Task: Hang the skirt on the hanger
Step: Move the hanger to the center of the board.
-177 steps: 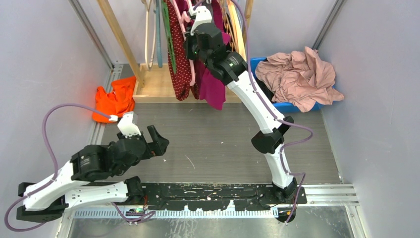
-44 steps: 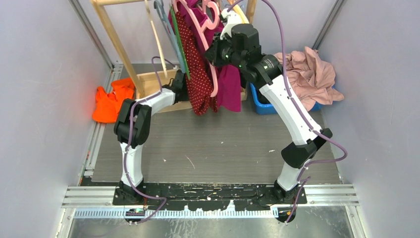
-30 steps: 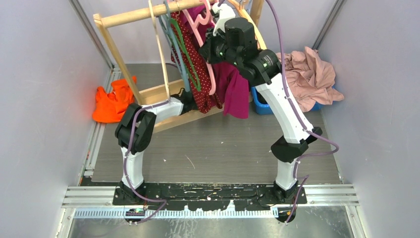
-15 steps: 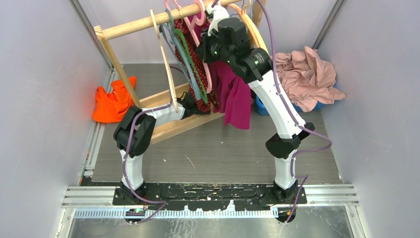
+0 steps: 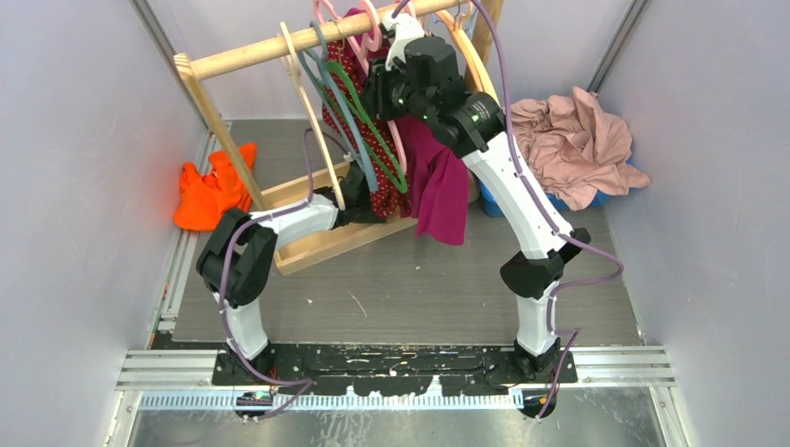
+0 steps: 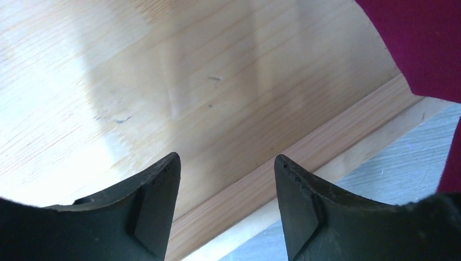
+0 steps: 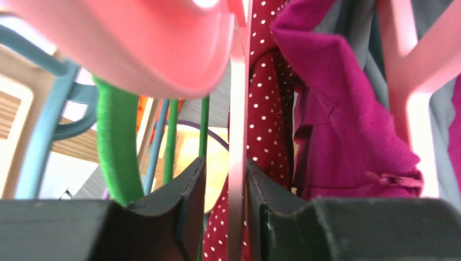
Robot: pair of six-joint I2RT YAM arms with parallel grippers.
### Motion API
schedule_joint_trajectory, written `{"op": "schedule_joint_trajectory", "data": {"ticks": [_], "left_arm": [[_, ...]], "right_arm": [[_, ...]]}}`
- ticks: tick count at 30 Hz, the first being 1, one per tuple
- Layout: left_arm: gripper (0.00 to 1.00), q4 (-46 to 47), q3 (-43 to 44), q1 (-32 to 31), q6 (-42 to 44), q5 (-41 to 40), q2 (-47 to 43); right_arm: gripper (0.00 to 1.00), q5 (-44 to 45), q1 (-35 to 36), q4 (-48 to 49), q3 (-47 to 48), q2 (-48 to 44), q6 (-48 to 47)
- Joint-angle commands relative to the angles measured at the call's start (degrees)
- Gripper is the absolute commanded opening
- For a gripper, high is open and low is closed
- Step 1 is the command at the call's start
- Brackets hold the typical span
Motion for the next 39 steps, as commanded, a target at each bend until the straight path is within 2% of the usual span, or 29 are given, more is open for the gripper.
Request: {"op": "schedule_joint_trajectory", "data": {"ticks": [1,12,17,24,32,39], "left_arm": [[0.66,-17.24,-4.26,-3.46,0.19,4.33,-2.85],[0.68,-20.28,-11.25,-3.39,-2.92,0.41,-12.36],[0.68,-23.29,-12.52,-3.47,-3.42,-1.14,-18.1],[0.68,-26.03,-13.72,-3.42,-4.87,-2.74,-24.23],[0.68,-30.58,-14.6,-3.59,-7.14,-4.27,-33.58],[0.68,-37.57,-15.29,-2.4,-9.37,-12.26,-43.76]], "right_arm": [[0.38,-0.44,-0.17,3.54,-3.6,-5.56,-0.29],[0.48,2.3,-0.2,-0.85,-9.08,-15.88,-0.38],[0.49,2.36,-0.1,-7.02,-9.7,-18.79,-0.37],[0.49,1.0,0.18,-5.18,-23.82,-27.89,1.39],[0.49,2.48,0.71,-6.6,-29.64,-35.51,2.57],[0.49,4.02,0.73,-8.14,-33.23,-42.19,4.22]]}}
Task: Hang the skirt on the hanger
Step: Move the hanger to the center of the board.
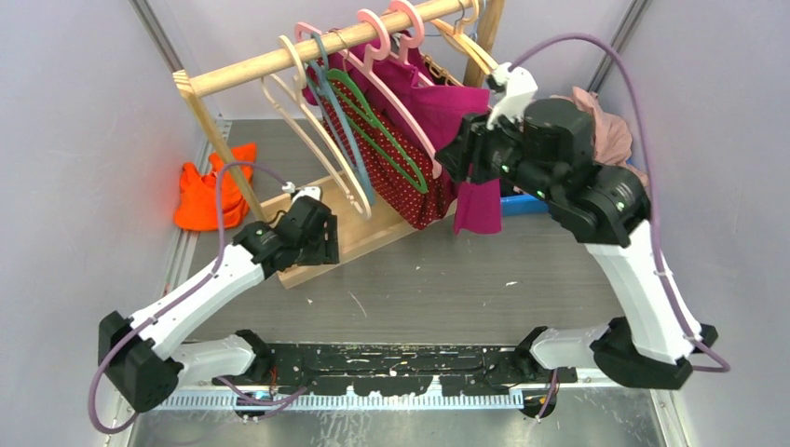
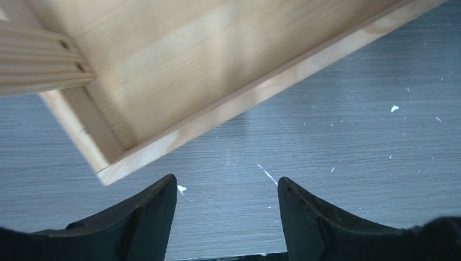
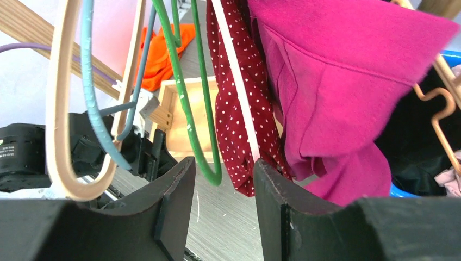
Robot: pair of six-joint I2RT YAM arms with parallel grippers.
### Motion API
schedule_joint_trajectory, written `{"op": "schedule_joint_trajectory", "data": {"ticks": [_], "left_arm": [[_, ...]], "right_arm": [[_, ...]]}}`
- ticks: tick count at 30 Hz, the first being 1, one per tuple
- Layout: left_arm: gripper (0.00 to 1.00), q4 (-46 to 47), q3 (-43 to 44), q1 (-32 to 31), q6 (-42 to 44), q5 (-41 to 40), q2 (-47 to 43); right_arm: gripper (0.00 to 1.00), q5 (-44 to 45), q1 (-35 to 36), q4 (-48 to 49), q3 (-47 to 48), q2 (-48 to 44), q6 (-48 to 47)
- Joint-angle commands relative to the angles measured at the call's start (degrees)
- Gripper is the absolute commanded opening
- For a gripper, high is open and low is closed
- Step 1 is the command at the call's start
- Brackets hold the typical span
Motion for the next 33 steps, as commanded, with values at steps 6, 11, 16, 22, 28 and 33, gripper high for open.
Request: {"op": "schedule_joint_trajectory", "data": {"ticks": [6,11,16,22,28,33], "left_arm": [[0.61,-5.88,-1.2,7.52,0.41,-3.24,-4.24],[0.55,-4.82,-1.92,12.16,1.83,-2.19,-3.93],[0.54,-2.51,-0.03,18.58,5.11,-0.96,-1.42],[0.52,0.23,4.35,22.55,6.79,0.17,4.03],[0.52,1.88,8.21,26.43,7.69,0.54,9.02],[0.5,3.53,11.13,31.76,9.61,3.11,13.01]], "right_arm": [[0.49,4.33,0.3,-2.89,-4.58,-10.37,2.44],[0.49,5.79,0.34,-4.98,-8.37,-14.82,2.87],[0.49,6.95,0.28,-5.89,-12.39,-18.73,3.21],[0.49,8.88,0.27,-6.73,-15.66,-22.01,3.48],[0.49,10.31,0.28,-7.0,-18.21,-23.78,4.22],[0.49,11.51,0.31,-6.9,-20.67,-24.91,4.75]]}}
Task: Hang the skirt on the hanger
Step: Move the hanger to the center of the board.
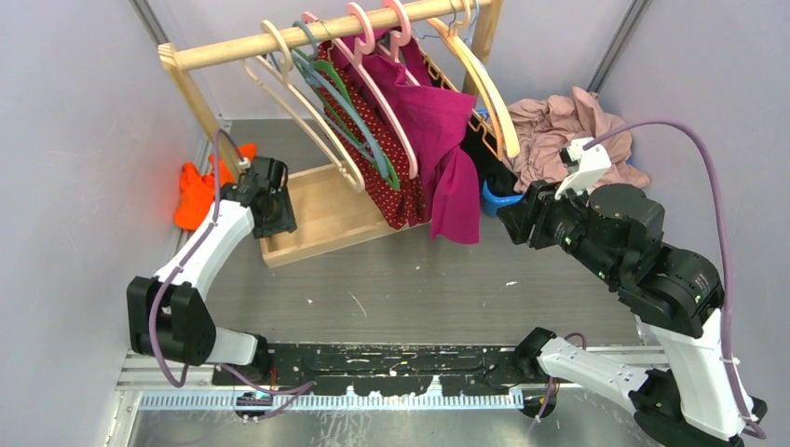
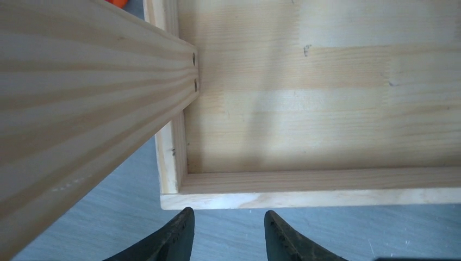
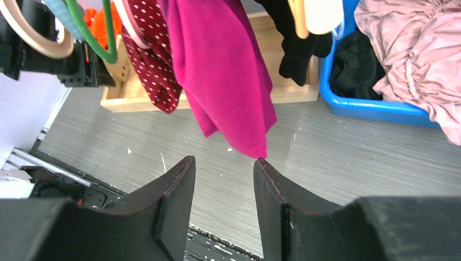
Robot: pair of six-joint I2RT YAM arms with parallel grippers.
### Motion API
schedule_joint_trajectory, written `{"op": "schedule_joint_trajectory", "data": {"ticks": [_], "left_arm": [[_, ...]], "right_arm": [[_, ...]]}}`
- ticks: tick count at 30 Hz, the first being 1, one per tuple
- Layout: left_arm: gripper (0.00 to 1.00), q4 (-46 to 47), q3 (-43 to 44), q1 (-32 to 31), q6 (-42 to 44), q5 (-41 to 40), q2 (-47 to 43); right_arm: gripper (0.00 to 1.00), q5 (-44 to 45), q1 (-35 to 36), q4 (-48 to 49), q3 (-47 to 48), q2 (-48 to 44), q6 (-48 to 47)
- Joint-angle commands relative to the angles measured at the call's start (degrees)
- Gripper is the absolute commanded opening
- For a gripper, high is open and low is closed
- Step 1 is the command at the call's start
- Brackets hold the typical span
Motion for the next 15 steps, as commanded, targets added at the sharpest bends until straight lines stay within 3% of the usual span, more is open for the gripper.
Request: {"op": "schedule_joint_trajectory", "data": {"ticks": [1,7,15], "left_arm": [[0.5,6.04,4.79,6.27,1.69,2.5,2.96],[0.48,8.17,7.78,13.06,4.55,7.57,6.59],[0.52,10.04,13.78,14.65,6.19,11.22,11.09]], "right_arm": [[0.49,2.41,0.29,1.49,-1.96,-0.78,1.2],[0.49,3.45,0.32,1.32,-4.74,-2.08,1.36],[0.52,6.9,0.28,2.27,-8.14,-2.92,2.3]]}}
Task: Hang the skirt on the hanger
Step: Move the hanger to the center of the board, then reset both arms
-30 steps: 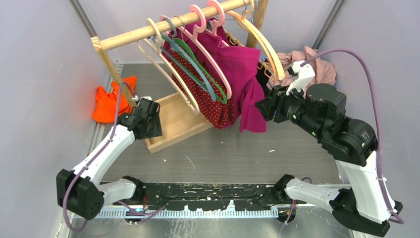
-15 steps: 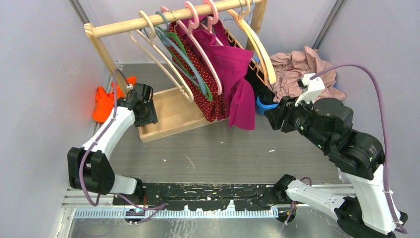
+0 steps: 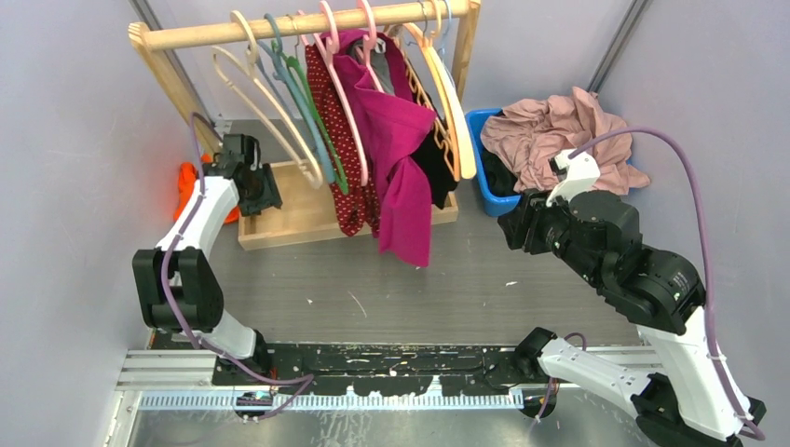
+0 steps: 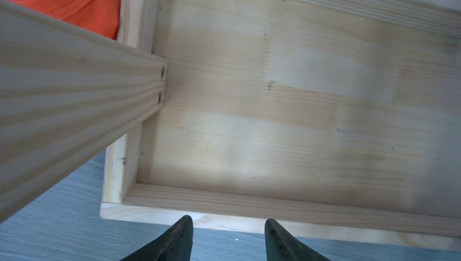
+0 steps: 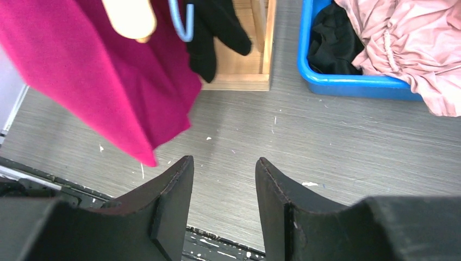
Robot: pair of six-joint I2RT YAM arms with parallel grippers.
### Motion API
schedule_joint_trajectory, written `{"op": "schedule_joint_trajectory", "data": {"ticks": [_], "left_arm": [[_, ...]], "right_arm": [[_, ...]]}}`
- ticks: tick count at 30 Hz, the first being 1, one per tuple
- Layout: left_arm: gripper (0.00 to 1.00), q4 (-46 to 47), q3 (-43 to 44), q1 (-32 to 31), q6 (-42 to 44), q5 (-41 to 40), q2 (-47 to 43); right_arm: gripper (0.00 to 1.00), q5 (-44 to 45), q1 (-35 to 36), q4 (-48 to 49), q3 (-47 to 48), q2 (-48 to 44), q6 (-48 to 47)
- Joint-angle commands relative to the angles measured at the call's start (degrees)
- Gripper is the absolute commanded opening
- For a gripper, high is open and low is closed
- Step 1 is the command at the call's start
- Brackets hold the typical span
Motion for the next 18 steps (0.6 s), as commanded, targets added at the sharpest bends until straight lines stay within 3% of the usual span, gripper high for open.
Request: {"op": "schedule_joint_trajectory", "data": {"ticks": [1,6,9,11,13,14,18], "left_arm": [[0.53,5.3,4.14,2.3,-1.1,2.47,0.17],[0.6,6.93,-1.03,2.13,-3.62,9.9,-7.27],[0.68,6.66,-4.9,1.57,-4.39,11.33,-12.96],[0.72,5.57,-6.83,1.46,-4.88,11.84,-17.06],[0.82,4.09,-8.8,1.42,-5.24,12.51,-20.69],[0.95,3.7,-9.64,1.47,-5.3,12.69,-22.45],[1.0,2.45,-13.14,1.46,-5.75,12.66,-28.12]], "right_arm": [[0.53,3.12,0.28,3.04,-1.9,-0.9,1.12],[0.65,6.2,0.27,6.57,-6.9,-1.86,2.23],[0.91,6.14,0.32,8.58,-10.1,-1.95,3.07],[0.99,6.22,0.28,10.17,-12.38,-2.23,3.69],[1.0,6.45,0.27,12.2,-15.23,-3.28,4.47],[0.99,6.31,0.29,13.35,-16.92,-3.84,4.68],[1.0,6.88,0.3,16.58,-21.79,-4.4,6.31]]}}
